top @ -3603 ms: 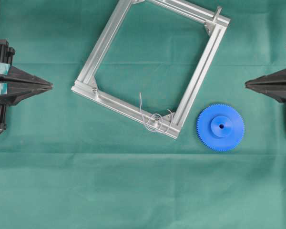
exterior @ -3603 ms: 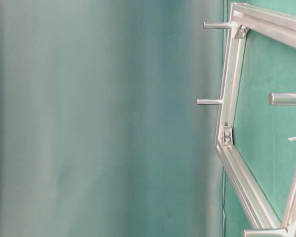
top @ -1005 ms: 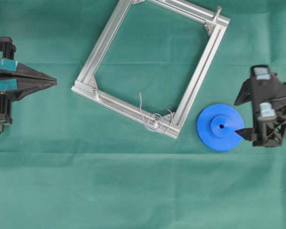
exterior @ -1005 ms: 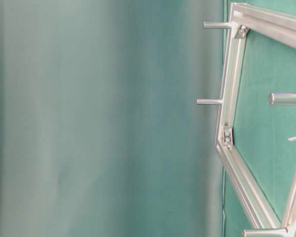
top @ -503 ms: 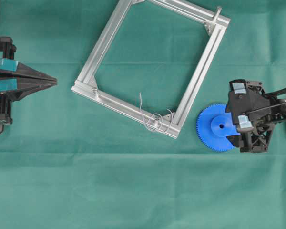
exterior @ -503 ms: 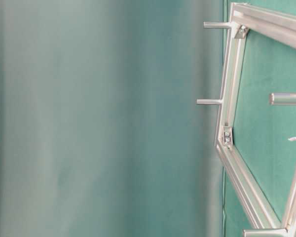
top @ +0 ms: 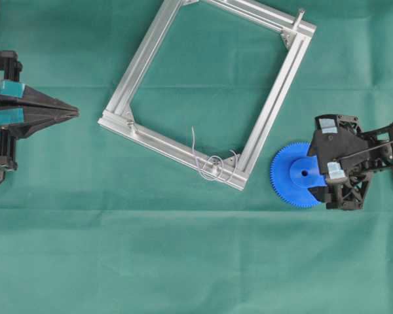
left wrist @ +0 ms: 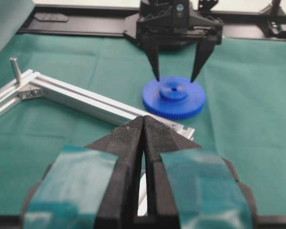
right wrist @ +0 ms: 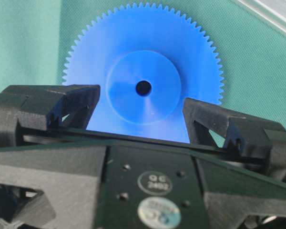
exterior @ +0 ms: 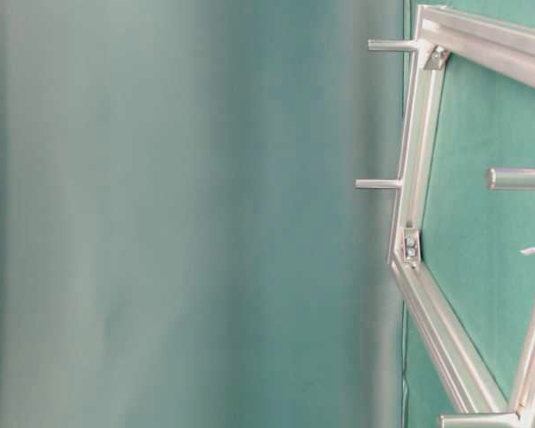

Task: Find the location of the shaft and insert the gear.
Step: 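Lower the right gripper over the gear hub and close on it, then lift the blue gear and carry it left toward the frame shaft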

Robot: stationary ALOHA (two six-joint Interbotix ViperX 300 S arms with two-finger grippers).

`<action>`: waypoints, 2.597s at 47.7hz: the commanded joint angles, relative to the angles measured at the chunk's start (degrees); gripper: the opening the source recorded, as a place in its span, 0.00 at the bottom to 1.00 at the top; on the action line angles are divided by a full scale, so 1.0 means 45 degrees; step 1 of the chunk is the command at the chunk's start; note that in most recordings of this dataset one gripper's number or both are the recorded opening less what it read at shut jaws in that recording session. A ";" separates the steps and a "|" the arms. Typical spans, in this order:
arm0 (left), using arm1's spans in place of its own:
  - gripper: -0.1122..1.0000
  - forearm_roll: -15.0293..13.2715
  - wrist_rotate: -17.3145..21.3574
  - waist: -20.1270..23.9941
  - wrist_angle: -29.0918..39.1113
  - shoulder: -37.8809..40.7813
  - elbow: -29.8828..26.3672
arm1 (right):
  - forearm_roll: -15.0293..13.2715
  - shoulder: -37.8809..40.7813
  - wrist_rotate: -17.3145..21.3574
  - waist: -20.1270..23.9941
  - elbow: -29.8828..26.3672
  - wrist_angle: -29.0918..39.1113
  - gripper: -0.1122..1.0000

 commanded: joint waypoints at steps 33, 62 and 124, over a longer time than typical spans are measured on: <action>0.11 -0.0039 -0.0020 0.0039 -0.0098 0.0137 -0.0313 | -0.0098 0.1152 0.0020 -0.0039 0.0234 -0.1523 0.94; 0.11 -0.0039 0.0000 0.0020 -0.0078 0.0137 -0.0332 | -0.0117 0.1113 0.0020 -0.0020 0.0117 -0.1250 0.72; 0.11 -0.0039 0.0000 0.0039 -0.0059 0.0117 -0.0273 | -0.0117 -0.1973 0.1055 0.0059 -0.3437 0.3848 0.72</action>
